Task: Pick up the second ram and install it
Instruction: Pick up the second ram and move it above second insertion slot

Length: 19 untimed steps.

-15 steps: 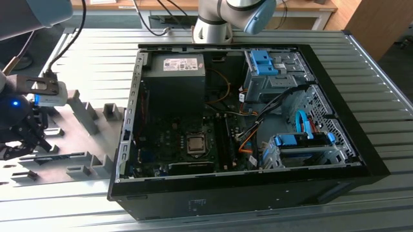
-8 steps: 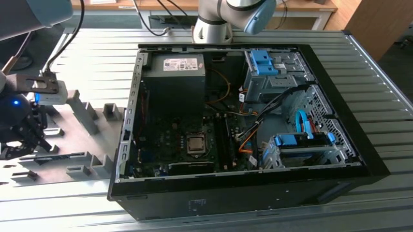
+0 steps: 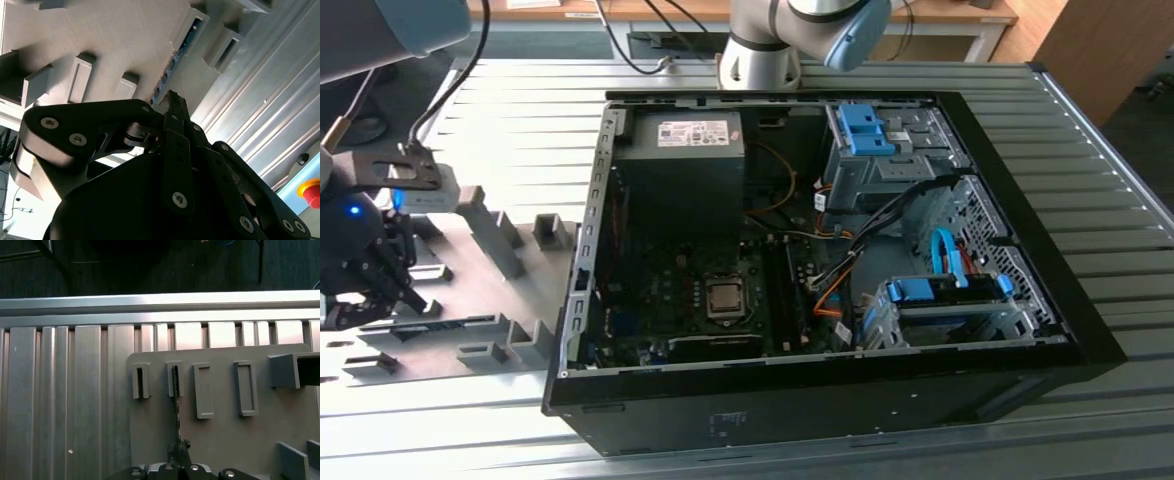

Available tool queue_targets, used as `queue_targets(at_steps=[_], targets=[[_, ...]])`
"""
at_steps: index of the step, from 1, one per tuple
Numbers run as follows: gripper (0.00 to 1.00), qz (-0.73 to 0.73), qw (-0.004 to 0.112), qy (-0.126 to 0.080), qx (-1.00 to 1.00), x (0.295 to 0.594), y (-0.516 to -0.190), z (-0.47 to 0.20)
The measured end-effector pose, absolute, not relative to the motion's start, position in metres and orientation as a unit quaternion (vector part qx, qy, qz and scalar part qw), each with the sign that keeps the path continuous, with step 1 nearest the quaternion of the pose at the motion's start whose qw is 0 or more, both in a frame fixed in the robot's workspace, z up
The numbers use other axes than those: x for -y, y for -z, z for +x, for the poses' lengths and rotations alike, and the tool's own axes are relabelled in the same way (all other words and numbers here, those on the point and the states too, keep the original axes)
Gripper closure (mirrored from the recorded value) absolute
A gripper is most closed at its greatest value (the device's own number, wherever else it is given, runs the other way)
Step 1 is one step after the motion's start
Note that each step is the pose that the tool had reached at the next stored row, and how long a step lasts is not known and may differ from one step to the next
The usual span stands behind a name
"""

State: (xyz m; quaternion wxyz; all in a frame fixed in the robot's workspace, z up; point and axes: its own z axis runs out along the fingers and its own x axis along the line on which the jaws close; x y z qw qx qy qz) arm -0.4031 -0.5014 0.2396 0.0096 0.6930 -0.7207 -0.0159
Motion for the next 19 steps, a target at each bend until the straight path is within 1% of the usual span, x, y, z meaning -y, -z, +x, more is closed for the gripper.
queue_targets(at_steps=[19], targets=[[0.89,0.733,0.01,0.015,0.68,0.5014,-0.2396,-0.4032]])
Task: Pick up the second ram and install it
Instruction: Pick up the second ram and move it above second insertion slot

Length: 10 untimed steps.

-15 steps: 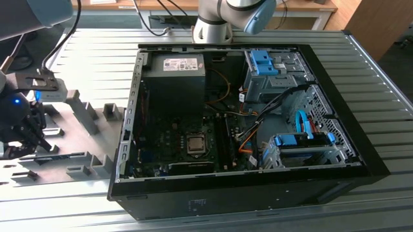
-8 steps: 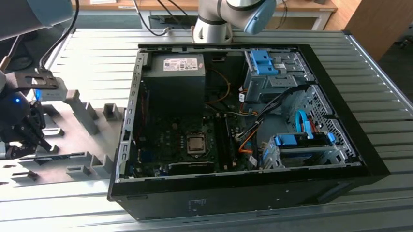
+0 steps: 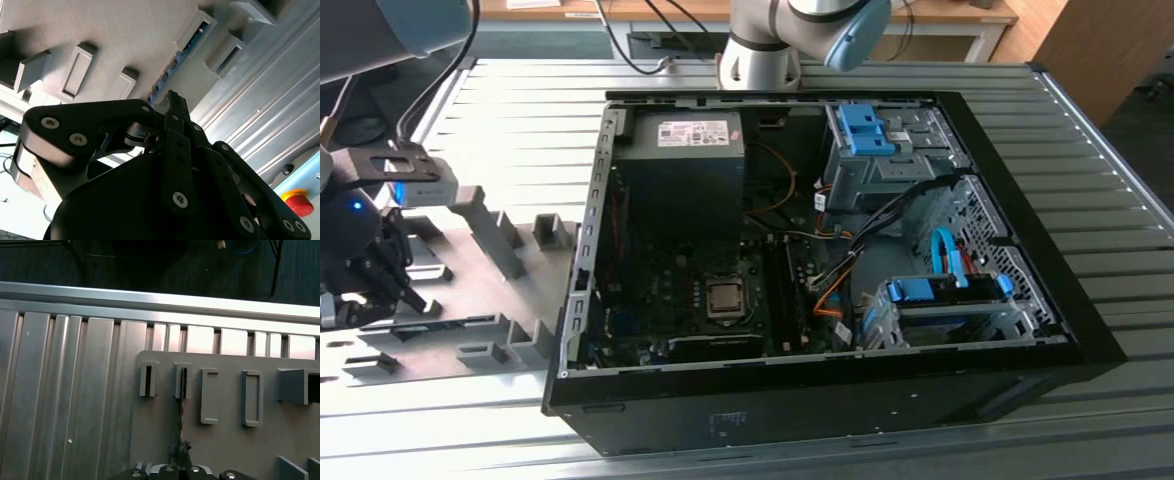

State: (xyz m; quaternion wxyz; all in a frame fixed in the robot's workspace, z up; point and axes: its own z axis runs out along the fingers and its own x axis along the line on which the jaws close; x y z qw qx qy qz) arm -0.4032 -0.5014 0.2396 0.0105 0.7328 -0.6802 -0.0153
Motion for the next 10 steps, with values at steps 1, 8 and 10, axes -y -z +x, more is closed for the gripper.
queue_targets(at_steps=[1,8,10], targets=[[0.89,0.735,0.011,0.015,0.678,0.5014,-0.2396,-0.4032],[0.89,0.747,0.011,0.015,0.664,0.5014,-0.2396,-0.4032],[0.89,0.751,0.011,0.015,0.66,0.5014,-0.2396,-0.4032]])
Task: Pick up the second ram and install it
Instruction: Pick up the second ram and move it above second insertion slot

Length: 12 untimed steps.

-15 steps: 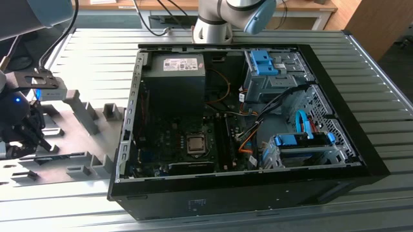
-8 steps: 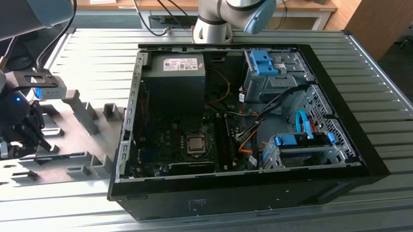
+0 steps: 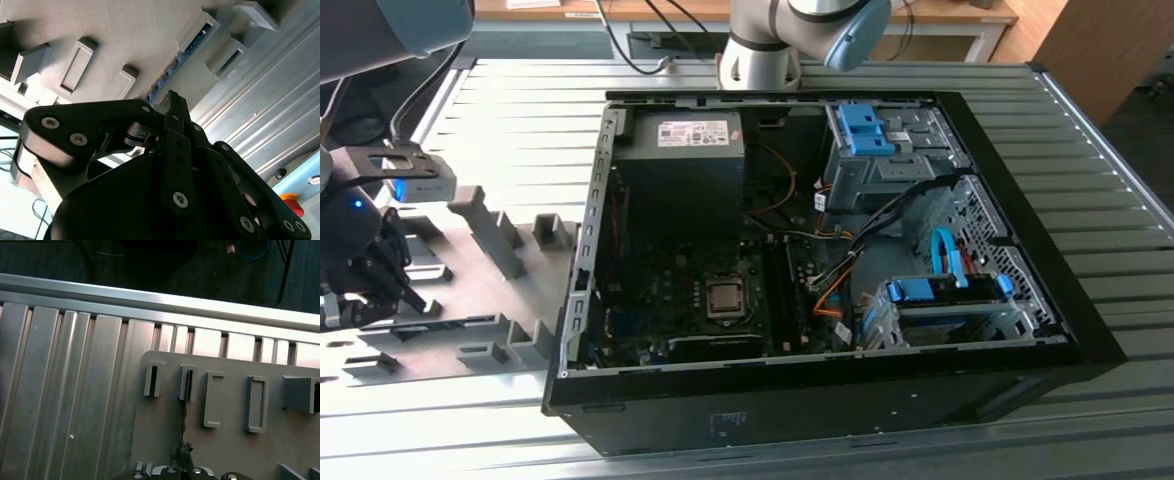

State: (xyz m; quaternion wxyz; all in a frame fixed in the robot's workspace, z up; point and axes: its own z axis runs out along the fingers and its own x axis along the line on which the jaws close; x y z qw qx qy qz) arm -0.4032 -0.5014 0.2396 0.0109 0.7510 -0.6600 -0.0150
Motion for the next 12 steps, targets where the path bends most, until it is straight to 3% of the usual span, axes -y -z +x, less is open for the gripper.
queue_targets(at_steps=[12], targets=[[0.89,0.737,0.01,0.016,0.675,0.5014,-0.2386,-0.4037]])
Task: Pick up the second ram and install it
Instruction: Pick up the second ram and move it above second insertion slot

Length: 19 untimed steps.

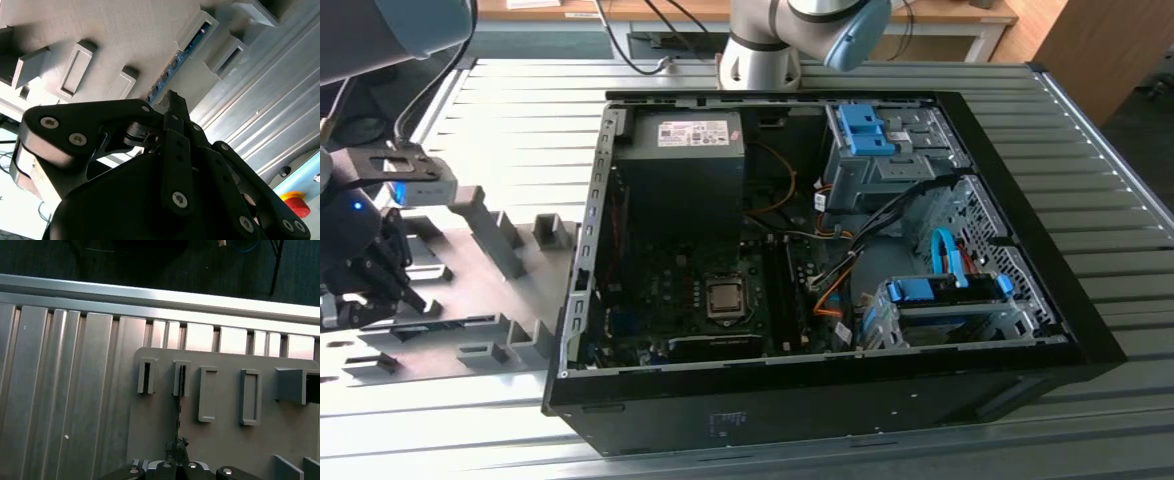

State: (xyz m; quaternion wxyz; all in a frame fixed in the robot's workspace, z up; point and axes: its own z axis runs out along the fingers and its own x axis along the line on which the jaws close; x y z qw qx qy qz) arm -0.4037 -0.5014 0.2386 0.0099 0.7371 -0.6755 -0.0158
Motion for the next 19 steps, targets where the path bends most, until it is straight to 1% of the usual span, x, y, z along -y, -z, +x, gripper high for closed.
queue_targets(at_steps=[4,10,17,18,19], targets=[[0.89,0.721,0.008,0.018,0.693,0.5013,-0.2378,-0.4039],[0.89,0.692,0.007,0.018,0.721,0.5014,-0.2359,-0.4041],[0.89,0.691,0.007,0.018,0.723,0.5014,-0.2358,-0.4042],[0.89,0.691,0.007,0.018,0.723,0.5014,-0.2358,-0.4042],[0.83,0.691,0.007,0.018,0.723,0.5014,-0.2358,-0.4042]])
